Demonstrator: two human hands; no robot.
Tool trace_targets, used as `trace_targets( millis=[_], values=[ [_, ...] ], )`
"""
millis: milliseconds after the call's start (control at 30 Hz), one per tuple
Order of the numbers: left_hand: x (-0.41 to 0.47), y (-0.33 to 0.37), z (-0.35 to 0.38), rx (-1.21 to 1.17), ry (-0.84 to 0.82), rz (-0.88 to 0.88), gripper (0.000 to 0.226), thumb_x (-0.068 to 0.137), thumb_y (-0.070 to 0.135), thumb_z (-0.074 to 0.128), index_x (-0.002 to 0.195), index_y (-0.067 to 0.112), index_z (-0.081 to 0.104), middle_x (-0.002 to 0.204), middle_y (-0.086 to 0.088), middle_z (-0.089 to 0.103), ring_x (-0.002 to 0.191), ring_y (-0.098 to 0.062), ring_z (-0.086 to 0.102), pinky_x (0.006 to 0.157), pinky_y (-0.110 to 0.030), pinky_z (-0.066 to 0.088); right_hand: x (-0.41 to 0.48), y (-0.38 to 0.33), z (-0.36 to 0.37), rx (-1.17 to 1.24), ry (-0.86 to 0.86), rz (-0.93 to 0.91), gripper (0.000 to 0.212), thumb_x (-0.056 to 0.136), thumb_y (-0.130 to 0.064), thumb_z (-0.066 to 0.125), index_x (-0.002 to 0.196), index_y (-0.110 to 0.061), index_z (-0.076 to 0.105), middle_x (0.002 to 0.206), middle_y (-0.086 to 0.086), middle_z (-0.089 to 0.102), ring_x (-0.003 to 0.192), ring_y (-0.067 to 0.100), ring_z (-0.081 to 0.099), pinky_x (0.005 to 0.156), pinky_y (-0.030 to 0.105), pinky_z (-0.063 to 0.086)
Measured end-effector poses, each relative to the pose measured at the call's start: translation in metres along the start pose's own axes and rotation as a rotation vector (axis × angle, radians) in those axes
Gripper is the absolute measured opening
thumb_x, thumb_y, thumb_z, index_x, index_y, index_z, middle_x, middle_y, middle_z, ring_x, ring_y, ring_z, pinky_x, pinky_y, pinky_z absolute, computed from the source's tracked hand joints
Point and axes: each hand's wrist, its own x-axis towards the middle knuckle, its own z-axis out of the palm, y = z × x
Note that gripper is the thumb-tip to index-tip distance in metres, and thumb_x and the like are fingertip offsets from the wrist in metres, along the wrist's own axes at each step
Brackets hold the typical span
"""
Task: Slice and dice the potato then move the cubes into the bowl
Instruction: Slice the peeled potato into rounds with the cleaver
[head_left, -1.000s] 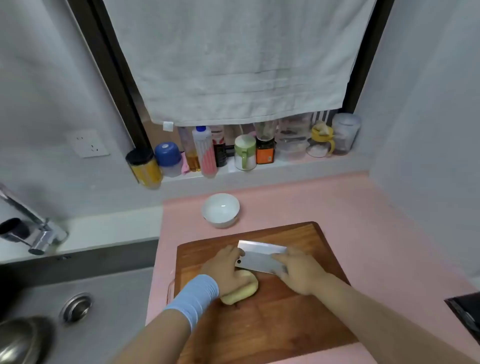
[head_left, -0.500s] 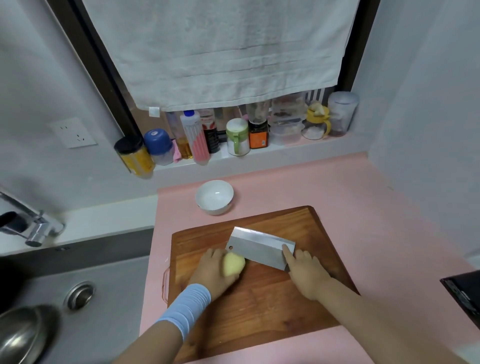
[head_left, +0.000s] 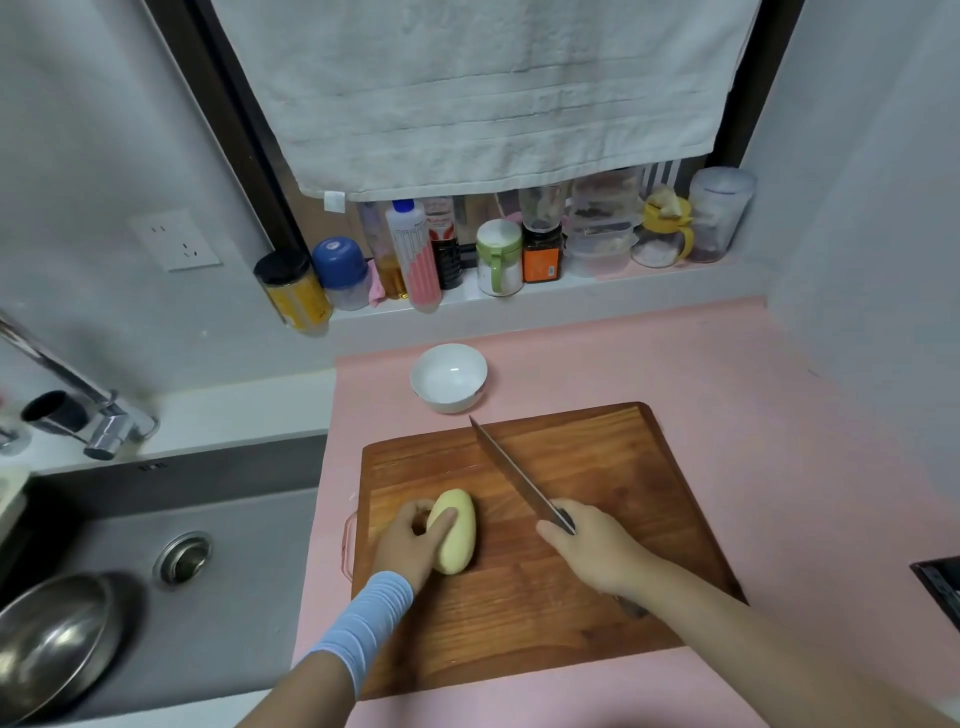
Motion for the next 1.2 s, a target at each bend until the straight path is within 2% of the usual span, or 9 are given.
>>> trace_targets(
  millis=[100, 200, 333, 467, 633, 800, 900, 1000, 1200],
  values=[
    [0.004, -0.005, 0.003, -0.012, 0.028, -0.032, 0.025, 0.088, 0.048, 0.069, 0.104, 0.029, 0.066, 0.103, 0.011, 0.066, 0.096, -0.012, 0.063, 0.080, -0.026, 0.044, -0.001, -0.009, 0.005, 0.049, 0.004, 0.003, 0.013, 0.105, -0.035, 0.051, 0.110, -0.038, 0.061, 0.086, -0.007, 0.068, 0.069, 0.008, 0.062, 0.056, 0.023, 0.053],
    [0.006, -0.012, 0.006, 0.006, 0.086, 0.063, 0.030, 0.088, 0.044, 0.070, 0.112, 0.026, 0.067, 0.111, 0.009, 0.063, 0.102, -0.012, 0.059, 0.093, -0.028, 0.043, 0.001, -0.013, 0.013, 0.052, -0.028, 0.021, 0.017, 0.103, -0.033, 0.049, 0.100, -0.030, 0.065, 0.070, -0.002, 0.056, 0.054, 0.012, 0.051, 0.040, 0.025, 0.044],
    [0.002, -0.009, 0.011, -0.107, 0.163, 0.058, 0.023, 0.084, 0.035, 0.076, 0.096, 0.024, 0.060, 0.091, 0.003, 0.062, 0.088, -0.018, 0.060, 0.073, -0.025, 0.042, 0.005, -0.019, 0.029, 0.023, -0.051, 0.013, 0.024, 0.100, -0.027, 0.049, 0.083, -0.012, 0.056, 0.066, -0.002, 0.049, 0.051, 0.013, 0.048, 0.039, 0.028, 0.042],
    [0.005, -0.012, 0.012, 0.019, 0.199, 0.074, 0.043, 0.074, 0.046, 0.081, 0.081, 0.018, 0.048, 0.083, -0.001, 0.056, 0.076, -0.021, 0.054, 0.067, -0.032, 0.044, 0.010, -0.022, 0.034, -0.020, -0.037, 0.024, 0.024, 0.098, -0.025, 0.048, 0.085, -0.007, 0.055, 0.065, -0.003, 0.051, 0.048, 0.008, 0.046, 0.042, 0.027, 0.040],
    [0.026, -0.032, 0.005, 0.392, 0.287, 0.869, 0.025, 0.090, 0.041, 0.062, 0.082, 0.017, 0.062, 0.094, 0.004, 0.053, 0.088, -0.014, 0.045, 0.076, -0.027, 0.039, 0.014, -0.019, 0.037, -0.053, -0.028, 0.005, 0.023, 0.096, -0.023, 0.049, 0.076, -0.011, 0.050, 0.063, -0.006, 0.050, 0.055, 0.007, 0.046, 0.057, 0.031, 0.039],
    [0.041, -0.042, -0.001, 0.472, 0.100, 1.184, 0.028, 0.089, 0.037, 0.060, 0.098, 0.010, 0.063, 0.107, -0.005, 0.056, 0.098, -0.023, 0.051, 0.084, -0.036, 0.044, 0.015, -0.018, 0.034, -0.104, -0.025, -0.025, 0.029, 0.095, -0.024, 0.052, 0.067, -0.024, 0.046, 0.062, -0.008, 0.052, 0.058, 0.006, 0.048, 0.062, 0.031, 0.040],
    [0.047, -0.056, -0.015, 0.590, -0.039, 1.286, 0.051, 0.076, 0.032, 0.073, 0.120, 0.009, 0.059, 0.124, -0.010, 0.055, 0.117, -0.030, 0.052, 0.101, -0.039, 0.044, 0.017, -0.015, 0.030, -0.126, -0.028, -0.025, 0.024, 0.093, -0.027, 0.052, 0.069, -0.030, 0.052, 0.066, -0.009, 0.058, 0.064, 0.011, 0.056, 0.067, 0.036, 0.048],
    [0.059, -0.063, -0.018, 0.687, -0.028, 1.374, 0.044, 0.092, 0.033, 0.065, 0.129, 0.012, 0.053, 0.129, -0.009, 0.054, 0.125, -0.029, 0.051, 0.101, -0.041, 0.048, 0.019, -0.015, 0.028, -0.131, -0.027, -0.026, 0.024, 0.091, -0.028, 0.052, 0.070, -0.039, 0.054, 0.068, -0.008, 0.060, 0.067, 0.014, 0.060, 0.067, 0.037, 0.049],
    [0.061, -0.041, -0.009, 0.706, -0.024, 1.279, 0.049, 0.092, 0.054, 0.059, 0.122, 0.015, 0.055, 0.124, -0.005, 0.056, 0.110, -0.026, 0.055, 0.092, -0.039, 0.045, 0.026, -0.013, 0.021, -0.142, -0.010, -0.028, 0.019, 0.095, -0.036, 0.052, 0.080, -0.025, 0.057, 0.075, -0.004, 0.065, 0.067, 0.012, 0.060, 0.068, 0.043, 0.050]
  ],
)
